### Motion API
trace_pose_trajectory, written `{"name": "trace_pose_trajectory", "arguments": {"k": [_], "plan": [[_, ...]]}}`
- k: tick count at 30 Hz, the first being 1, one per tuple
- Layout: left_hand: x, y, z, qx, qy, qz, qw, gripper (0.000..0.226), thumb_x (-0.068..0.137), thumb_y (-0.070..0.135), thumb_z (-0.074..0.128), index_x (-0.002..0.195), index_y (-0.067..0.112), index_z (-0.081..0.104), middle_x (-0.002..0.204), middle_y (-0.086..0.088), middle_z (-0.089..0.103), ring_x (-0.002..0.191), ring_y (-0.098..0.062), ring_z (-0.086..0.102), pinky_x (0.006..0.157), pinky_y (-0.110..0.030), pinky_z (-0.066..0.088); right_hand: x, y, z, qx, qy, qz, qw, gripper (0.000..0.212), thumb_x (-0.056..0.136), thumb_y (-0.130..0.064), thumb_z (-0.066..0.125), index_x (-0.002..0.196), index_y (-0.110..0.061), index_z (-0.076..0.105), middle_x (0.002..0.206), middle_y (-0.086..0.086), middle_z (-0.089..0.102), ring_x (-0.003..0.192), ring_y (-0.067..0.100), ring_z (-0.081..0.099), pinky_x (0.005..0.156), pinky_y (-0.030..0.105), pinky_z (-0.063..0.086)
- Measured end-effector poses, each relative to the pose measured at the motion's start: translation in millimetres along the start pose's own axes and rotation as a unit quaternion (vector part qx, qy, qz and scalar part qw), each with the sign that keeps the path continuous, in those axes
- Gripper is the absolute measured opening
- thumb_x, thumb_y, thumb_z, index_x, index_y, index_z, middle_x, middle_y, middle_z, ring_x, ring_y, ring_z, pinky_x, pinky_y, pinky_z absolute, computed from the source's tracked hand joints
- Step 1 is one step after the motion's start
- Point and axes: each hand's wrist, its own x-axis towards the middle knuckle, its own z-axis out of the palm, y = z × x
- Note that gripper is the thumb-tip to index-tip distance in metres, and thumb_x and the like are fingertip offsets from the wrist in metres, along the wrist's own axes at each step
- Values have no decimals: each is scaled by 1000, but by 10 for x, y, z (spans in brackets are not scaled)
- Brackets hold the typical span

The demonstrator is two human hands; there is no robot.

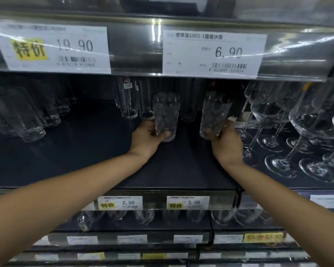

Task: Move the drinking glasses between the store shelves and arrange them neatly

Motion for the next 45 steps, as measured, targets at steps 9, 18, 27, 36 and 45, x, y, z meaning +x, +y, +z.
{"name": "trace_pose_trajectory", "arguments": {"k": [9, 18, 27, 36, 45], "plan": [[-116, 89, -51, -40, -78, -14, 996, 75, 69, 45, 86, 128, 17, 48, 113, 9, 65, 105, -3, 63, 95, -25, 50, -81, -47, -143, 117, -94, 47, 988, 82, 73, -44, 83, 136, -18, 37, 122, -1, 64, 111, 18, 61, 91, 32, 47], [-93, 325, 177, -132, -16, -28, 991, 58, 75, 32, 85, 122, 17, 54, 107, 8, 68, 99, -2, 65, 85, -19, 52, -13, -103, -26, 265, -62, 124, 954, 69, 73, -34, 85, 128, -24, 44, 106, -11, 65, 104, 12, 64, 94, 33, 52], [-497, 456, -76, -218, -65, -67, 971, 48, 79, 26, 82, 121, 25, 57, 112, 3, 72, 104, -10, 68, 97, -33, 53, -108, -11, -415, 306, -224, 86, 921, 58, 71, -27, 86, 122, -22, 59, 111, -4, 72, 105, 11, 68, 95, 31, 53], [-937, 672, -439, -334, -44, -88, 937, 71, 74, 48, 76, 134, 15, 55, 99, -5, 72, 85, -28, 71, 76, -41, 59, -488, -424, -729, 492, -374, 153, 771, 48, 81, -38, 64, 119, -8, 63, 93, 7, 71, 76, 22, 70, 70, 35, 59], [-1974, 497, -1008, -353, 132, -105, 920, 46, 79, 55, 56, 88, 14, 76, 84, -14, 72, 70, -30, 70, 64, -39, 61, -1110, -1012, -504, 503, -498, 172, 686, 51, 80, -53, 64, 98, -7, 71, 84, 12, 70, 61, 23, 64, 55, 33, 57]]}}
